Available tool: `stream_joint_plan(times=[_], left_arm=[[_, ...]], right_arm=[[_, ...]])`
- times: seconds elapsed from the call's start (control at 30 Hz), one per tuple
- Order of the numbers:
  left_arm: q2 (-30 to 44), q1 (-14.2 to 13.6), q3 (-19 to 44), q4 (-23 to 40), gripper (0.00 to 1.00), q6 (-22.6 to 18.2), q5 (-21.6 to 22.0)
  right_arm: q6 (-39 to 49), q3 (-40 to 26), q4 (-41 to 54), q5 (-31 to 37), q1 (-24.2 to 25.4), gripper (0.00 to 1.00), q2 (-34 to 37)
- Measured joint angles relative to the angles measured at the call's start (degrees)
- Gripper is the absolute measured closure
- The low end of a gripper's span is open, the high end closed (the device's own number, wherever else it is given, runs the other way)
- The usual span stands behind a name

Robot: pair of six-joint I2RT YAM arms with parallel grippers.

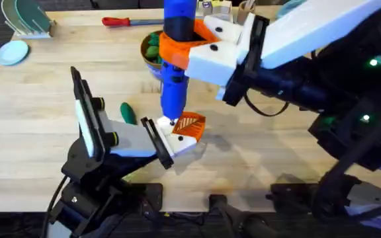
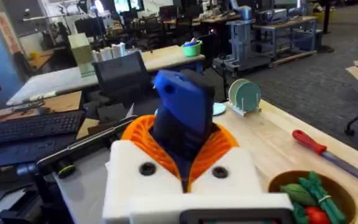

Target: Pick up the gripper from the table and insert it into the empty holder that is missing its gripper. Then pick up a screw, insert it into the mounting hole, and use the screwdriver to tighten it. Finally, clean up the table by picking up the vegetable and placing it into the bucket.

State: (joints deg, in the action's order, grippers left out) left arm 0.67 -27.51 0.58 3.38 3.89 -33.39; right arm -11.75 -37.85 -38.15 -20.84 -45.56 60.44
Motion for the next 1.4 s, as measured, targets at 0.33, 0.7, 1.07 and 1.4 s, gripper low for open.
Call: stream_joint_plan(times=[0.33,0.7,1.07,1.4], left_arm=[[0.0,0.0,0.0,0.0,0.996,0.0,0.0],[0.0,0.0,0.0,0.0,0.996,0.0,0.0],[0.0,0.0,0.0,0.0,0.996,0.0,0.2],[0.0,0.0,0.0,0.0,0.996,0.2,0.2]], right_arm=[[0.0,0.0,0.0,0.0,0.0,0.982,0.0],[-0.2,0.0,1.3,2.8,0.1,0.982,0.0],[-0.5,0.0,2.1,5.0,0.1,0.982,0.0],[-0.7,0.0,3.1,6.0,0.1,0.982,0.0]])
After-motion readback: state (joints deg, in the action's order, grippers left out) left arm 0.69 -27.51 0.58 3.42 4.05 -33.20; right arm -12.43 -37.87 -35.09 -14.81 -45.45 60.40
